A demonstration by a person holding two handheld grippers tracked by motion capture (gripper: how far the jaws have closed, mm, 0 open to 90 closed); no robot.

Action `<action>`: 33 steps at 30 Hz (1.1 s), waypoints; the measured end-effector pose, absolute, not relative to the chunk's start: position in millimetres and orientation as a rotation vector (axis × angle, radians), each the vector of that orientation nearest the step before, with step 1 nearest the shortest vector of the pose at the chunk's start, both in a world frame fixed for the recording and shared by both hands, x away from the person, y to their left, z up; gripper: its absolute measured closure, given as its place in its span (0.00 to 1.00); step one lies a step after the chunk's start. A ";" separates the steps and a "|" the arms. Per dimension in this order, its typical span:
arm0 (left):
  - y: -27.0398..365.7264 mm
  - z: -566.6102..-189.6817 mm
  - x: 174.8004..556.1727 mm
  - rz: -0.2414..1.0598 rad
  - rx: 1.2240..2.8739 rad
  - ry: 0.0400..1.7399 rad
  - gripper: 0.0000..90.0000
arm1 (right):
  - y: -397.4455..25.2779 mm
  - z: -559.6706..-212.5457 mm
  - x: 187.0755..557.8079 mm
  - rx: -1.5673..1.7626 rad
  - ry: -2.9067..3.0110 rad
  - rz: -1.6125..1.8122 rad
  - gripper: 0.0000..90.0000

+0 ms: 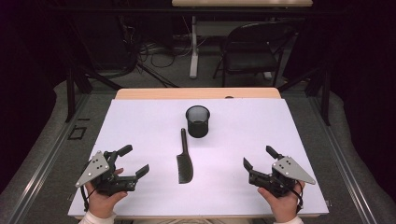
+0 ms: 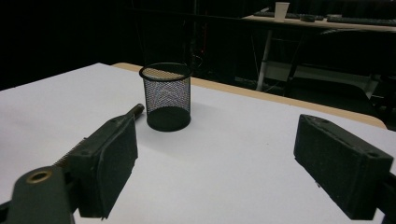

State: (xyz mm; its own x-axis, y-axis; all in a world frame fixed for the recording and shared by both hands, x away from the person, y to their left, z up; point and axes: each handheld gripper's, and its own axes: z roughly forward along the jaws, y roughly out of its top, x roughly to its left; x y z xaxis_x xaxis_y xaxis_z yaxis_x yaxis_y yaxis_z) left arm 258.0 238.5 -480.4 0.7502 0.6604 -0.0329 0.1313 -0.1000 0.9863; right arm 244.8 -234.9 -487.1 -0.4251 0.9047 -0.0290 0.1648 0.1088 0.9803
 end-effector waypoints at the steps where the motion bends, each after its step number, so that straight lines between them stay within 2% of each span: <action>1: 238.5 -480.4 258.3 0.501 1.638 0.645 0.11 | -235.1 -487.9 244.8 1.053 1.703 1.374 0.15; 19: 233.6 -482.4 259.4 0.492 1.674 0.655 0.14 | -223.9 -498.2 247.8 1.037 1.761 1.339 0.16; 33: 225.7 -479.1 264.7 0.424 1.709 0.693 0.17 | -223.9 -501.5 250.6 1.059 1.779 1.336 0.16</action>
State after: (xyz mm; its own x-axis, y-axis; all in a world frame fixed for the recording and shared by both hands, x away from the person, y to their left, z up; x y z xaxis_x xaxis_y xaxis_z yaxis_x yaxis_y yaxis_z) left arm 264.7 225.7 -479.1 0.7574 0.6478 -0.0816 0.2231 -0.1393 0.9648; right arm 250.6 -223.9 -501.5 -0.4507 0.8919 -0.0376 0.2124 0.1481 0.9659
